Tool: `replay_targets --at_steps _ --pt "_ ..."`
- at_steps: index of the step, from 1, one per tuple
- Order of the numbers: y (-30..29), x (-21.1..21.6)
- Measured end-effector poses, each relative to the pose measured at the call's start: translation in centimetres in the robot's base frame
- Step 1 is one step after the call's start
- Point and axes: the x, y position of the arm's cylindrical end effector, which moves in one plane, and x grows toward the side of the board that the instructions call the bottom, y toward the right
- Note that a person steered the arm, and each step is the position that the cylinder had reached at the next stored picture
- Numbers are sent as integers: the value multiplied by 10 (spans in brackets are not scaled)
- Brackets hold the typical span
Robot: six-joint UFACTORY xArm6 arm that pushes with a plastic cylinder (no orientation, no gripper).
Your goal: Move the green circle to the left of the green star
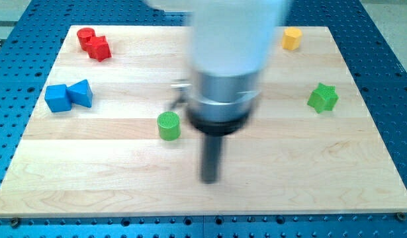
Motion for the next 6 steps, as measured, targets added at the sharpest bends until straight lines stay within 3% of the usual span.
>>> replay_targets --at_steps 1,2,4,5,6 --pt "-60 -19" --pt "-54 -57" --pt "24 -111" --pt "-16 -135" --pt "-5 -153"
